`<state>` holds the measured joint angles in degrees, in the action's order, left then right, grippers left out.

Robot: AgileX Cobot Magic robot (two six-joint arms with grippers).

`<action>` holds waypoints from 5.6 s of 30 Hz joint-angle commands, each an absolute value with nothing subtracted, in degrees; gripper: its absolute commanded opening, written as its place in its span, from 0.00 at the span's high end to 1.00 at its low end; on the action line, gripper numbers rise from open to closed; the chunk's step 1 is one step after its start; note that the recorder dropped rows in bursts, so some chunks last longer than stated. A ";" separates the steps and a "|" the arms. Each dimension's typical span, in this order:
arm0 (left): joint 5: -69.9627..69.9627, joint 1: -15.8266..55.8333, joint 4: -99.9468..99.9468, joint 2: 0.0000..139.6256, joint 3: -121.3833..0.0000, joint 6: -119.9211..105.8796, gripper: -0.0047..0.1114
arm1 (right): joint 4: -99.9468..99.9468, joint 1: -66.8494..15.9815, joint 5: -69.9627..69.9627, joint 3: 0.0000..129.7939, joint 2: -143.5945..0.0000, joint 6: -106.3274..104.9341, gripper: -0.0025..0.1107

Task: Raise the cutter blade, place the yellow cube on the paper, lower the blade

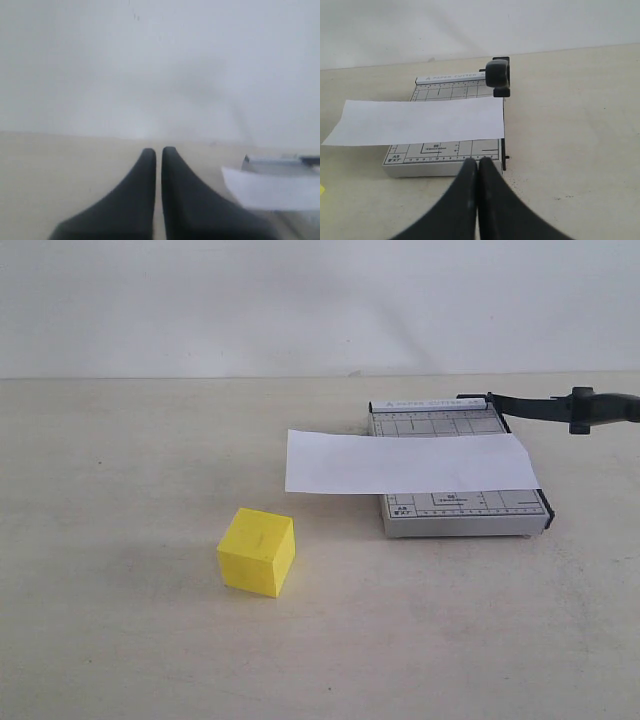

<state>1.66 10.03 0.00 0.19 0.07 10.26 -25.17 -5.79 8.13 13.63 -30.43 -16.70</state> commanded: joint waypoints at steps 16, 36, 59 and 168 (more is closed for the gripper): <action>-20.62 9.91 -1.96 0.00 0.00 11.61 0.92 | -24.94 -7.54 1.70 6.92 -30.44 -16.73 0.98; -20.06 9.91 -1.96 0.00 0.00 12.81 0.92 | -24.94 -7.54 1.72 6.92 -30.44 -16.73 0.98; -16.04 9.91 -1.96 0.00 0.00 15.50 0.92 | -6.73 -7.21 -4.58 0.00 -1.26 -16.73 0.98; 4.68 46.74 86.60 123.71 -87.30 69.46 0.92 | -12.30 -7.21 2.43 0.00 -1.26 -16.37 0.98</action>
